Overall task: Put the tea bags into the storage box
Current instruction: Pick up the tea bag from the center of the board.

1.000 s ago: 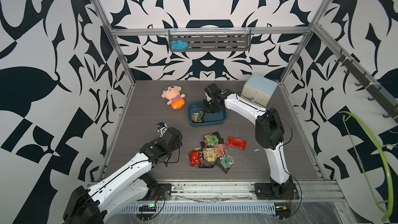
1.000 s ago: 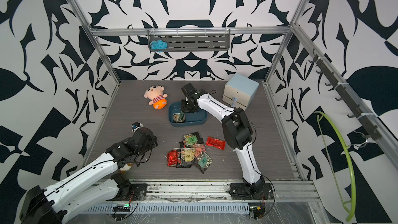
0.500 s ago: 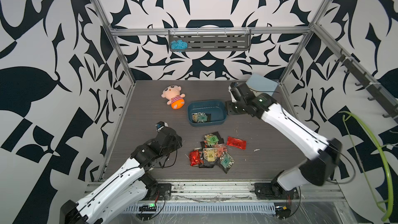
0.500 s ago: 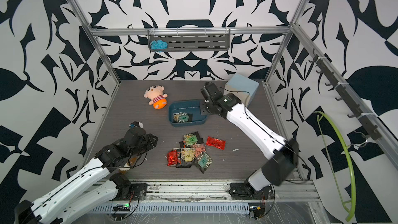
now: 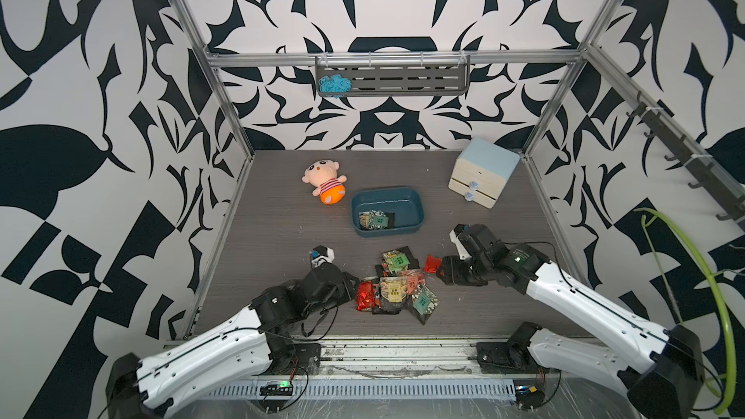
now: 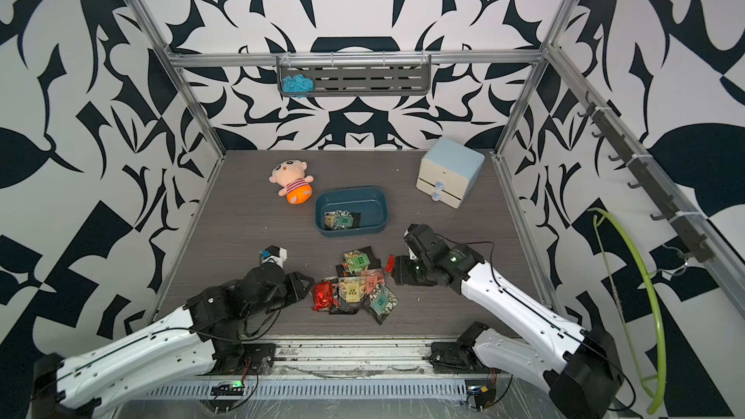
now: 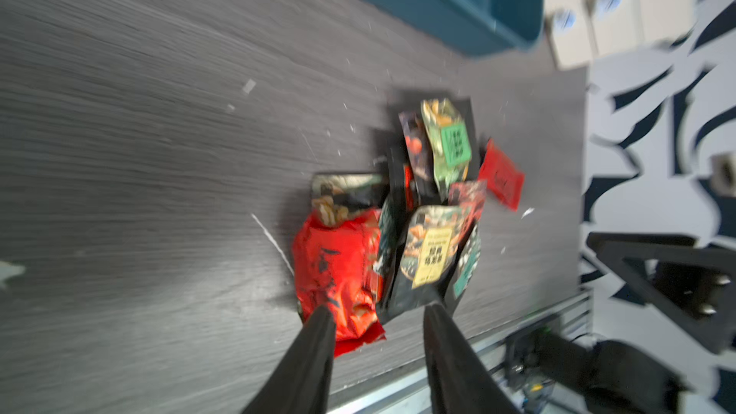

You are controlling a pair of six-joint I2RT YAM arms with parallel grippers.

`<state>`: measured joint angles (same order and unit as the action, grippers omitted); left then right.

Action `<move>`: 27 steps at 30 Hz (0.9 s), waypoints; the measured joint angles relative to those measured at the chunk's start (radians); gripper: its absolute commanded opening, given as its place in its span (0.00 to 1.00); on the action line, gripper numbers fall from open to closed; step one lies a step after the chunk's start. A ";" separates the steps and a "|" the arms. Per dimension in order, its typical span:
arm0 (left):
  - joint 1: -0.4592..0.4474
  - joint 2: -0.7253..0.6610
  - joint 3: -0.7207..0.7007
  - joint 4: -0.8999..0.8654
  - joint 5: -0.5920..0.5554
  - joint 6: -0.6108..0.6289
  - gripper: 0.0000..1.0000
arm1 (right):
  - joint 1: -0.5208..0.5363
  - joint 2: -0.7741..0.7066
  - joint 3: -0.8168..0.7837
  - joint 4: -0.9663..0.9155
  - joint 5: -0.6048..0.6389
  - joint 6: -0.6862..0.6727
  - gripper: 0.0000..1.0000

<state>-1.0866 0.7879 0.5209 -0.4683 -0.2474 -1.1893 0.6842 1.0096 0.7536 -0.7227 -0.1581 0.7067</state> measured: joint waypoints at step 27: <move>-0.311 0.672 0.197 0.354 -0.089 -0.267 0.42 | 0.040 0.084 -0.253 0.348 -0.100 0.115 0.19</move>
<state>-1.3979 1.4601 0.7177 -0.1143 -0.3359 -1.4567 0.7242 1.0931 0.5007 -0.3752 -0.2584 0.8215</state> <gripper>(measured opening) 0.425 0.207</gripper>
